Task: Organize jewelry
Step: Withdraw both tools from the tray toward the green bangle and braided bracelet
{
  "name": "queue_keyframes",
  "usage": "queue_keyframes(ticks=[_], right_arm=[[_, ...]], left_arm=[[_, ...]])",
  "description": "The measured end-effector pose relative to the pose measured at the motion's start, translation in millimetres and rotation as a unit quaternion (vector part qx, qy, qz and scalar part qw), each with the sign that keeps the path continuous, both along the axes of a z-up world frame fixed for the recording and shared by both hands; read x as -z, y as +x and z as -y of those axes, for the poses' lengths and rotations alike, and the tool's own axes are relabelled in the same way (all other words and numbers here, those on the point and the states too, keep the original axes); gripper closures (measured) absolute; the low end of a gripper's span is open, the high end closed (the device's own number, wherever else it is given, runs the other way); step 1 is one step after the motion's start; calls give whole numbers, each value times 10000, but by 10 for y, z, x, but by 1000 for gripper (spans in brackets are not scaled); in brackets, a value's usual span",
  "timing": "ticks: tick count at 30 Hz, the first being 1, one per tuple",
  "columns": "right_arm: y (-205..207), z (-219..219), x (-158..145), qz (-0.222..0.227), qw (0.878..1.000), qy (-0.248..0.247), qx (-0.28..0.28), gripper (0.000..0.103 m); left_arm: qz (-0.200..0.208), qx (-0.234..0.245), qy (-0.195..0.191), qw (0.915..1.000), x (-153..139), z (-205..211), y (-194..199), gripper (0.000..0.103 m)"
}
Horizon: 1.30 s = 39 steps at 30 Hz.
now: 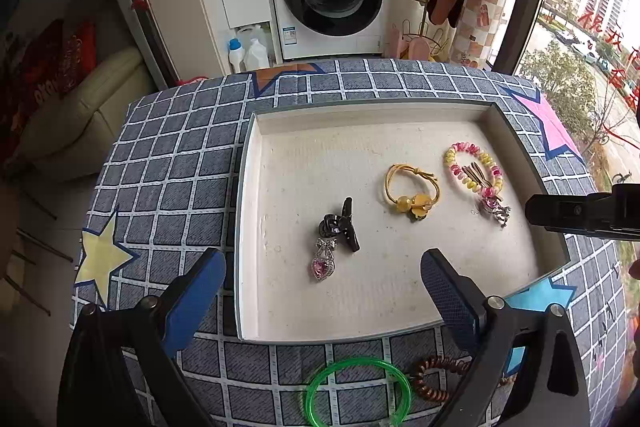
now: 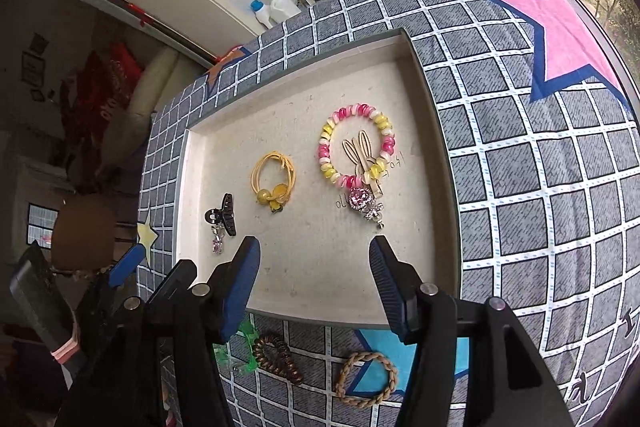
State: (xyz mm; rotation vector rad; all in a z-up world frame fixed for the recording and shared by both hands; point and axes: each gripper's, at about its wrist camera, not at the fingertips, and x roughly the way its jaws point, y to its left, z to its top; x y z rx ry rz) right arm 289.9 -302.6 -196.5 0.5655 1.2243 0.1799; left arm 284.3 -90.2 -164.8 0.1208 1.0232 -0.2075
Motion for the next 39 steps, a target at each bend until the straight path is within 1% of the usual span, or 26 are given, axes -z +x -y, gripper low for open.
queue_keyframes(ticks=[7, 9, 10, 16, 18, 27, 34, 36, 39], right_arm=[[-178, -4, -136, 61, 9999, 116, 94, 37], [-236, -21, -171, 91, 9998, 136, 114, 33], [-261, -28, -185, 104, 9998, 152, 123, 26], [-481, -18, -256, 131, 9997, 112, 182, 25], [-547, -28, -266, 127, 9997, 75, 194, 14], [-844, -48, -234, 86, 9993, -234, 267, 14], [-1038, -104, -113, 12, 9986, -501, 177, 13], [-1083, -118, -54, -66, 9982, -566, 170, 13], [-1146, -156, 36, -235, 9965, -801, 51, 13]], left_arm=[[33, -126, 7, 9999, -121, -156, -167, 0], [49, -131, 49, 9999, -145, -197, -234, 0], [48, -136, 62, 9999, -157, -217, -265, 0], [-94, -189, 52, 9998, -138, -331, -467, 0], [-168, -226, 36, 9996, -109, -372, -534, 0], [-479, -389, 74, 9981, 68, -504, -781, 0], [-711, -438, 110, 9964, 228, -529, -870, 0], [-758, -453, 114, 9960, 265, -535, -884, 0], [-844, -527, 92, 9950, 318, -562, -890, 0]])
